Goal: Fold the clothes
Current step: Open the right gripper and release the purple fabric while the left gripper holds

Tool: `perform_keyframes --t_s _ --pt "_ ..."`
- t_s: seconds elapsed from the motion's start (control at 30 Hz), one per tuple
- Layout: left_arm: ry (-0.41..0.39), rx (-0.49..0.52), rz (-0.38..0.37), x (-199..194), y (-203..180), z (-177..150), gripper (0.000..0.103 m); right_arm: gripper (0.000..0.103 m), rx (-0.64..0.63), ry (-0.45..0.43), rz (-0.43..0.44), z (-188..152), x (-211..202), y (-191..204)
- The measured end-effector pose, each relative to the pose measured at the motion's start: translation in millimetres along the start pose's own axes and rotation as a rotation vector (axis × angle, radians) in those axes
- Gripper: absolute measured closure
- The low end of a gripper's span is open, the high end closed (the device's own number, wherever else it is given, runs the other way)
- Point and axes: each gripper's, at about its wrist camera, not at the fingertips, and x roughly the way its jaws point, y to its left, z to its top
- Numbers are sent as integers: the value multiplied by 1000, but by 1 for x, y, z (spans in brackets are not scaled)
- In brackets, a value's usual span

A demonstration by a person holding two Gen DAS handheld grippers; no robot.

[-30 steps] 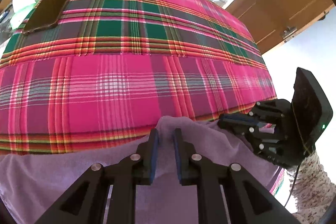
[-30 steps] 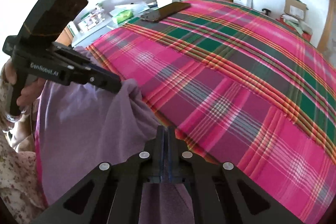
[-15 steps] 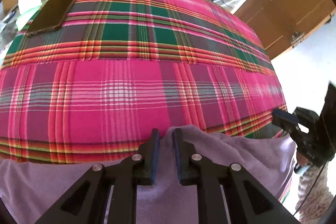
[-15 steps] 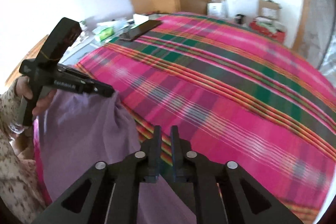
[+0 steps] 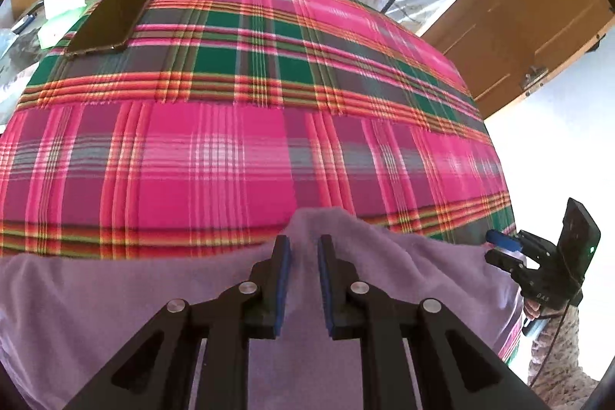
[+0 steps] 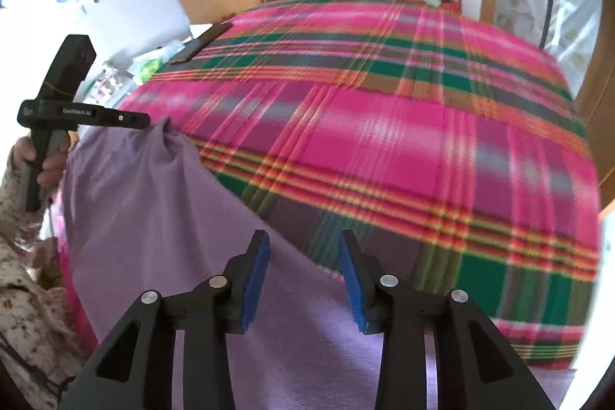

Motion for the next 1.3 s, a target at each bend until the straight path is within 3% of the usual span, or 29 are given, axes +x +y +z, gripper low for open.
perform_keyframes --t_s 0.1,0.13,0.17,0.27,0.43,0.57,0.73,0.9,0.93,1.07,1.3 --pt "-1 -5 3 2 1 0 88 65 -20 5 25 -3 4 5" --pt "-2 -6 4 2 1 0 88 75 -22 7 18 -4 4 5" --pt "-2 -8 5 3 1 0 88 92 -24 9 12 -4 5 6" --pt "-3 -13 9 5 2 -1 88 99 -32 -1 -13 -6 4 8" --pt "-5 -21 14 8 3 -1 88 101 6 -23 -89 -6 1 -2" --pt "-8 -28 18 10 4 -1 88 102 47 -14 -117 -11 2 -13" --pt "-29 -53 21 -4 15 -15 88 99 107 -71 -135 -16 -9 -17" --pt "-50 -77 24 -18 26 -28 88 89 145 -109 -143 -20 -20 -8" --pt "-54 -82 25 -21 28 -30 88 83 146 -120 -138 -21 -23 -4" --pt "-71 -102 27 -32 37 -41 88 74 98 -145 -122 -30 -34 21" --pt "-109 -161 63 -56 66 -79 88 73 16 -146 -60 -49 -28 72"
